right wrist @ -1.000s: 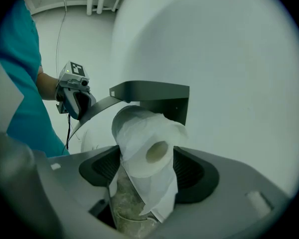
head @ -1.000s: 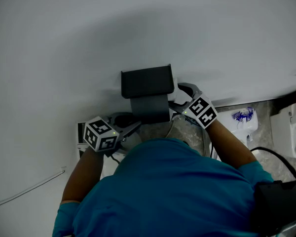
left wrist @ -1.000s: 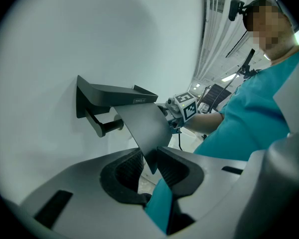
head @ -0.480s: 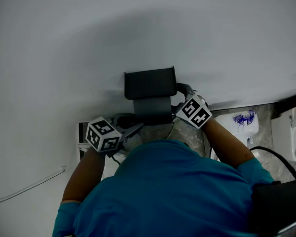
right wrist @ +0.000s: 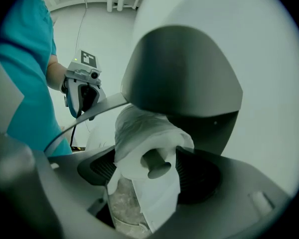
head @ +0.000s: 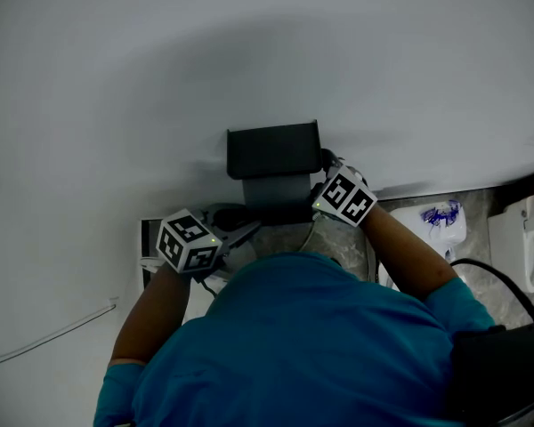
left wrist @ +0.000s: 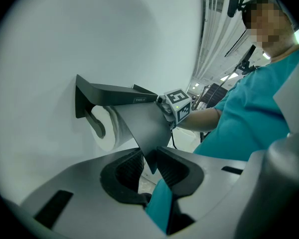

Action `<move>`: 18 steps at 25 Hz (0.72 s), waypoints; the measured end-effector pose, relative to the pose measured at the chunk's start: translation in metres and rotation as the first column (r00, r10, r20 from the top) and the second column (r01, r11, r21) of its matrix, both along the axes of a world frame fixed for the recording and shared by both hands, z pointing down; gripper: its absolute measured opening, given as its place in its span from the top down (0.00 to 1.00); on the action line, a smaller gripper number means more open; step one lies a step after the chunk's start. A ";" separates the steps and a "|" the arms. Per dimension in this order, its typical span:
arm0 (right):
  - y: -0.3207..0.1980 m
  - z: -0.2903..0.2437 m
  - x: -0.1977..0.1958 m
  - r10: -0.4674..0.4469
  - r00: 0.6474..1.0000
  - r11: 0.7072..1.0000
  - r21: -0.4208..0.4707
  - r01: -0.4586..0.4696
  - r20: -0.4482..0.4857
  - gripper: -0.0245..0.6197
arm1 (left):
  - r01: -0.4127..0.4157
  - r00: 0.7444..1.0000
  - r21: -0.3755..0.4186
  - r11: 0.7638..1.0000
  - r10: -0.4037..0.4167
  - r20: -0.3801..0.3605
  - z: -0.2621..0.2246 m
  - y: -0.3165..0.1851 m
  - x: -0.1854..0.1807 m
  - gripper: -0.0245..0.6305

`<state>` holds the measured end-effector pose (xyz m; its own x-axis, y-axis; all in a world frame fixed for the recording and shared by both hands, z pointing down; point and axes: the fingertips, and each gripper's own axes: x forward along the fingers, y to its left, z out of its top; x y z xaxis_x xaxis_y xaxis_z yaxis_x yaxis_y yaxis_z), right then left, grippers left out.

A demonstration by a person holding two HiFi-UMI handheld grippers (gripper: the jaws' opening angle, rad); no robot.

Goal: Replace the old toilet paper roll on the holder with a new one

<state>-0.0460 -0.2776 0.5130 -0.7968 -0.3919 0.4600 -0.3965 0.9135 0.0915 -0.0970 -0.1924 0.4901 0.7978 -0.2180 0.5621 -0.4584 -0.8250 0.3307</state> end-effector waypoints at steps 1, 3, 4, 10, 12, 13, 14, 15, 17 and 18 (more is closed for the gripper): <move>0.000 0.000 0.000 -0.003 1.000 1.000 0.001 0.003 0.003 0.41 | 0.000 1.000 0.000 1.000 0.000 0.000 0.000 0.000 0.000 0.83; 0.000 0.001 0.000 -0.007 1.000 1.000 0.001 0.007 0.006 0.41 | -0.002 1.000 -0.001 1.000 0.002 0.000 0.001 0.000 0.000 0.83; 0.000 0.001 0.000 -0.009 1.000 1.000 0.002 0.009 0.005 0.41 | -0.003 1.000 0.000 1.000 0.003 0.001 0.001 -0.001 0.000 0.83; 0.003 -0.002 0.009 -0.010 0.999 1.000 -0.014 0.011 0.035 0.41 | -0.006 1.000 0.006 1.000 0.006 0.004 0.005 -0.003 0.000 0.83; 0.004 -0.003 0.017 0.008 0.999 1.000 -0.014 -0.007 0.042 0.41 | -0.005 1.000 0.009 1.000 0.005 0.007 0.010 -0.005 0.000 0.84; 0.004 -0.002 0.022 0.019 0.999 1.000 -0.012 -0.018 0.039 0.41 | -0.004 1.000 0.012 1.000 0.004 0.012 0.012 -0.007 0.000 0.84; 0.004 -0.002 0.028 0.031 0.999 0.999 -0.009 -0.030 0.034 0.41 | -0.003 1.000 0.016 1.000 0.003 0.016 0.015 -0.008 0.000 0.84; 0.004 -0.002 0.035 0.044 0.999 0.999 -0.006 -0.044 0.029 0.41 | -0.002 1.000 0.021 1.000 0.001 0.021 0.017 -0.010 0.000 0.84; 0.007 -0.004 0.051 0.077 0.997 0.997 -0.004 -0.077 0.022 0.41 | 0.002 0.999 0.035 0.999 -0.003 0.034 0.019 -0.012 0.000 0.85; 0.009 -0.005 0.058 0.095 0.995 0.995 -0.004 -0.095 0.019 0.41 | 0.003 0.999 0.045 0.999 -0.005 0.041 0.019 -0.013 -0.001 0.85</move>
<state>0.0123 -0.2689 0.5081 -0.7646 -0.4646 0.4466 -0.4830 0.8720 0.0802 -0.0977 -0.2058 0.5089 0.7731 -0.2468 0.5843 -0.4742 -0.8366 0.2742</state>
